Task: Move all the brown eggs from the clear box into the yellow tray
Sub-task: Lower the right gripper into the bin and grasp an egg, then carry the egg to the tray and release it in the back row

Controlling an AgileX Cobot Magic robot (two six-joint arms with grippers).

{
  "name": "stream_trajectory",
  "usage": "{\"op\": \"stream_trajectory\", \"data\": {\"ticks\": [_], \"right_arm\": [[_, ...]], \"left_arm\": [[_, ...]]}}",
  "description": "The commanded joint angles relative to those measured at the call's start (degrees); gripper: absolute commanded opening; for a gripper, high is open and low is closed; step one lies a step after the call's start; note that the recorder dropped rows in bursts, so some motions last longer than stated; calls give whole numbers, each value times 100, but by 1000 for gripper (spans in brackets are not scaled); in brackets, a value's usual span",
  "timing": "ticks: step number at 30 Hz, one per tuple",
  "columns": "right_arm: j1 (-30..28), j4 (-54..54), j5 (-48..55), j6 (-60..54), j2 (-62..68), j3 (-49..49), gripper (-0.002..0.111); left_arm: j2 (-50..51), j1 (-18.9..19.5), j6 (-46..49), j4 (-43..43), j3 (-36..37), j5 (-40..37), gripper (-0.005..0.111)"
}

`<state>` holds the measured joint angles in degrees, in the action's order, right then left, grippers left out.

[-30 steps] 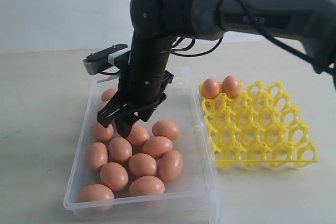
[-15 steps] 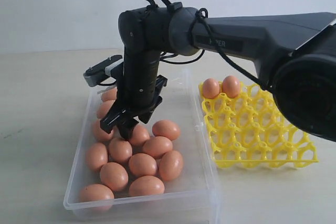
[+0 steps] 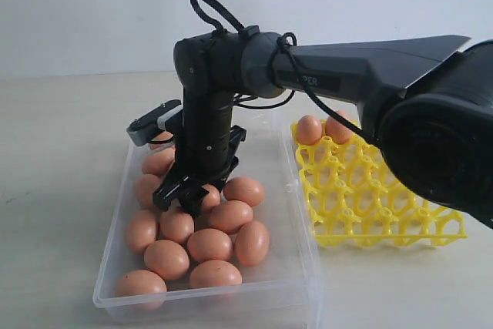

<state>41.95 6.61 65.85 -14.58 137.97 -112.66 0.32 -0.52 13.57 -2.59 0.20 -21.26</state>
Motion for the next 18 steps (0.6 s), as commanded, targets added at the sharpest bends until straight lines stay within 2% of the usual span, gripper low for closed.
{"op": "stream_trajectory", "data": {"ticks": [1,4,12,18], "right_arm": [[-100,67,-455,-36,-380,44,0],[-280,42,-1463,28,-1041,583,0],[-1023,-271,-5042,757,-3104,3491,0],[-1826,-271,-6417,993,-3945,4908,0]], "left_arm": [[-32,-14,-2,-25,-20,42,0],[-32,-14,-2,-25,-20,42,0],[-32,-14,-2,-25,-20,42,0],[-32,-14,-2,-25,-20,42,0]]}}
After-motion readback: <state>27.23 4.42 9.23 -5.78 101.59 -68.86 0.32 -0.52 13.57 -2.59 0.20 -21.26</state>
